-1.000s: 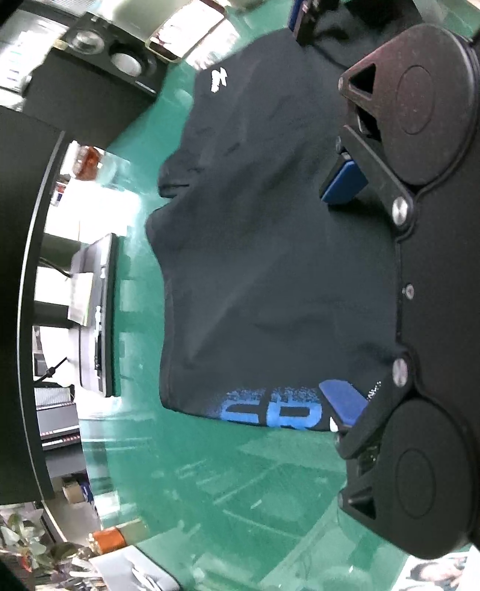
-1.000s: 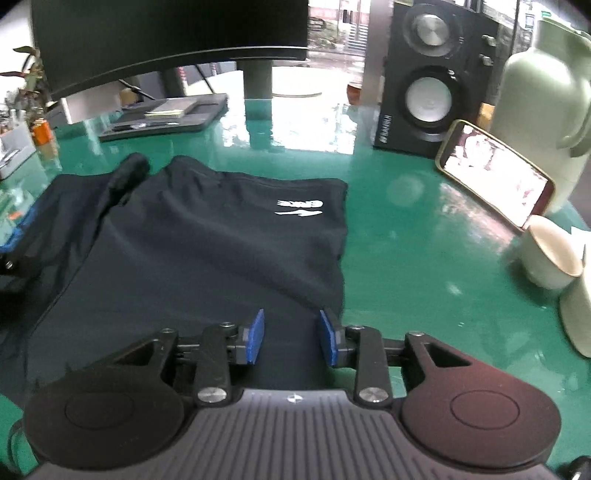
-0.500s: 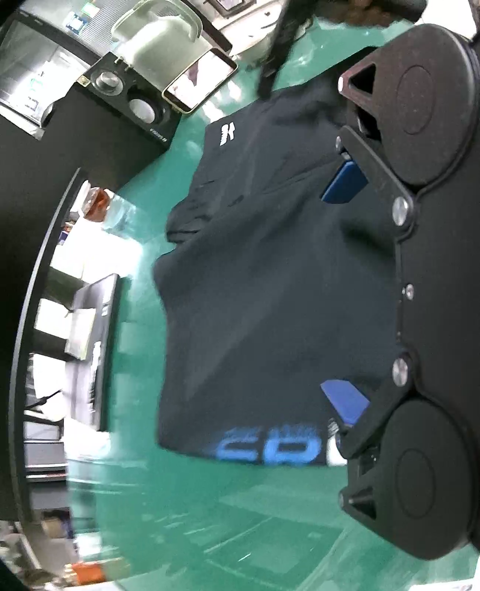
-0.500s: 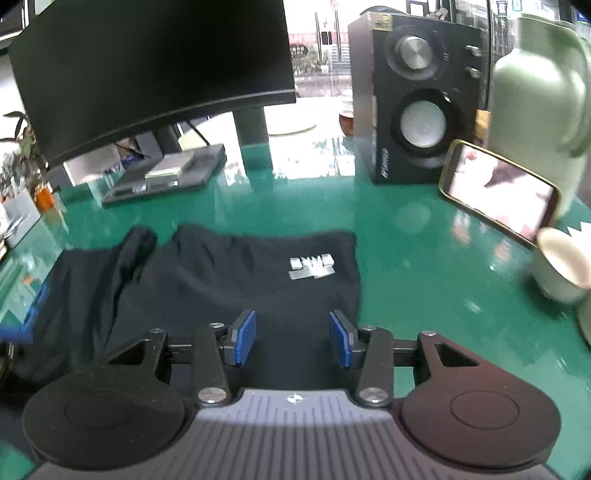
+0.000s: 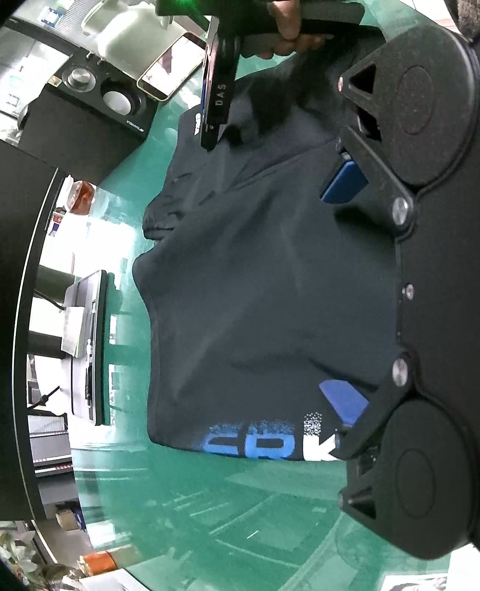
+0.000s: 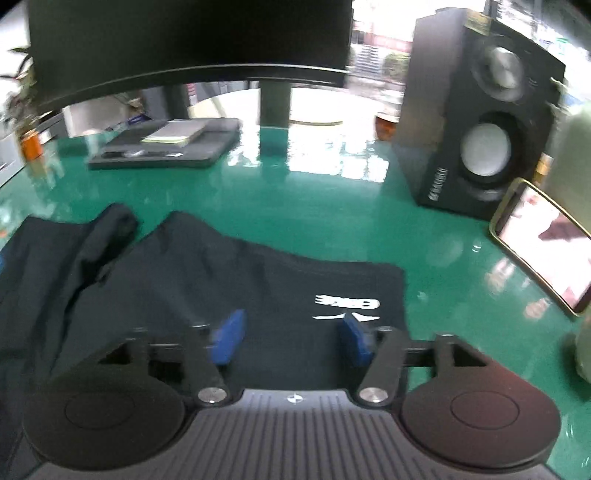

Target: Fold clothes

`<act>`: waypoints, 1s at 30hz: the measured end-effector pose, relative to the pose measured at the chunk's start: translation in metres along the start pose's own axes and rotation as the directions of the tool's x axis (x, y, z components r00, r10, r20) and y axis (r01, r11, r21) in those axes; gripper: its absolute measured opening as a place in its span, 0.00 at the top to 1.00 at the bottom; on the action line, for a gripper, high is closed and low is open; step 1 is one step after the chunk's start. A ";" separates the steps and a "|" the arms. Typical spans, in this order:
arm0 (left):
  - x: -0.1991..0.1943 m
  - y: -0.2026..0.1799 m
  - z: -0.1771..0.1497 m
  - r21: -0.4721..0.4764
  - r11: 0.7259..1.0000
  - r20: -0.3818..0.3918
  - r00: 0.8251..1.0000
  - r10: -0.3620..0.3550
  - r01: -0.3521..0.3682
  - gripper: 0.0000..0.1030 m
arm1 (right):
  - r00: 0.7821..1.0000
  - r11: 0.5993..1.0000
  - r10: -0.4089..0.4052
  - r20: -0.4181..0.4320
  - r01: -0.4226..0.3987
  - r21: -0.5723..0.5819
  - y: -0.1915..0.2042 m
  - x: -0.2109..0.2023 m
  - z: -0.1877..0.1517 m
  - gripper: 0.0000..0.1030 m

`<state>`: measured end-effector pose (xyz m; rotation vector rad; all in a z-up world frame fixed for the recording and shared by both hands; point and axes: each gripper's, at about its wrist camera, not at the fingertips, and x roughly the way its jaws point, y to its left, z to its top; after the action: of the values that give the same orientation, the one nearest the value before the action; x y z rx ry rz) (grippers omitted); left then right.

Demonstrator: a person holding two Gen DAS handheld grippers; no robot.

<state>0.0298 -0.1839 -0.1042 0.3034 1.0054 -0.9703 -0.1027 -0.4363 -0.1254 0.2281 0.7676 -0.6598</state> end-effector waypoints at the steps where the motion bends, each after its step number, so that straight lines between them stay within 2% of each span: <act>1: 0.000 -0.001 0.000 0.001 1.000 -0.002 1.000 0.004 -0.004 0.01 | 1.000 1.000 -0.009 -0.005 0.009 0.030 -0.008 0.004 0.002 0.20; 6: 0.003 -0.006 0.001 0.034 0.999 -0.015 0.999 0.030 -0.030 0.01 | 0.999 0.998 -0.034 -0.009 0.035 0.051 -0.016 0.006 0.005 0.20; 8: 0.004 -0.006 0.002 0.045 0.999 -0.016 0.999 0.030 -0.029 0.01 | 0.999 0.997 -0.034 -0.011 0.035 0.068 -0.015 0.005 0.005 0.23; 10: 0.004 -0.006 0.002 0.056 0.998 -0.017 0.999 0.029 -0.028 0.01 | 0.998 0.992 -0.004 0.065 -0.005 0.126 -0.014 -0.011 0.005 0.23; 12: 0.005 -0.007 0.001 0.070 0.997 -0.019 0.999 0.032 -0.030 0.01 | 0.991 0.992 0.023 0.130 -0.038 0.119 -0.008 -0.024 0.005 0.10; 13: 0.005 -0.008 0.001 0.078 0.996 -0.020 0.999 0.037 -0.036 0.01 | 0.987 0.993 0.045 0.156 -0.061 0.103 -0.003 -0.030 0.004 0.01; 15: 0.006 -0.010 0.001 0.086 0.995 -0.021 0.999 0.045 -0.043 0.01 | 0.980 0.993 0.100 0.171 -0.110 0.050 0.009 -0.041 0.000 0.00; 17: 0.006 -0.009 0.002 0.077 0.996 -0.024 0.999 0.041 -0.039 0.01 | 0.987 0.993 0.114 0.117 -0.117 0.024 0.019 -0.043 -0.003 0.00; 19: 0.004 -0.005 0.003 0.051 0.998 -0.026 0.999 0.029 -0.027 0.01 | 0.986 0.993 0.114 0.118 -0.115 0.007 0.023 -0.050 -0.009 0.00; 21: 0.003 -0.001 0.004 0.020 1.000 -0.027 1.000 0.015 -0.014 0.01 | 0.982 0.987 0.157 0.110 -0.152 -0.051 0.027 -0.063 -0.019 0.00; 24: 0.003 0.000 0.004 0.009 1.000 -0.022 1.000 0.008 -0.008 0.01 | 0.986 0.978 0.164 0.025 -0.160 -0.136 0.032 -0.068 -0.028 0.01; 25: 0.004 -0.002 0.004 0.032 0.999 -0.024 1.000 0.019 -0.018 0.01 | 0.988 0.973 0.154 -0.008 -0.153 -0.172 0.033 -0.072 -0.032 0.05; 27: 0.006 -0.008 0.003 0.076 0.996 -0.027 0.999 0.042 -0.040 0.01 | 0.983 0.966 0.184 -0.010 -0.183 -0.184 0.031 -0.086 -0.041 0.36; 28: 0.006 -0.011 0.001 0.097 0.994 -0.027 0.998 0.055 -0.052 0.01 | 0.979 0.965 0.201 -0.016 -0.201 -0.171 0.030 -0.089 -0.042 0.64; 29: 0.007 -0.012 0.001 0.102 0.993 -0.027 0.998 0.059 -0.056 0.01 | 0.975 0.963 0.221 -0.036 -0.223 -0.154 0.029 -0.093 -0.046 0.74; 30: 0.007 -0.013 0.001 0.106 0.992 -0.025 0.997 0.067 -0.064 0.01 | 0.973 0.961 0.223 -0.055 -0.229 -0.153 0.030 -0.094 -0.048 0.74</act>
<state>0.0207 -0.1957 -0.1069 0.4370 0.9657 -0.9632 -0.1612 -0.3491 -0.0943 0.1795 0.8117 -0.3766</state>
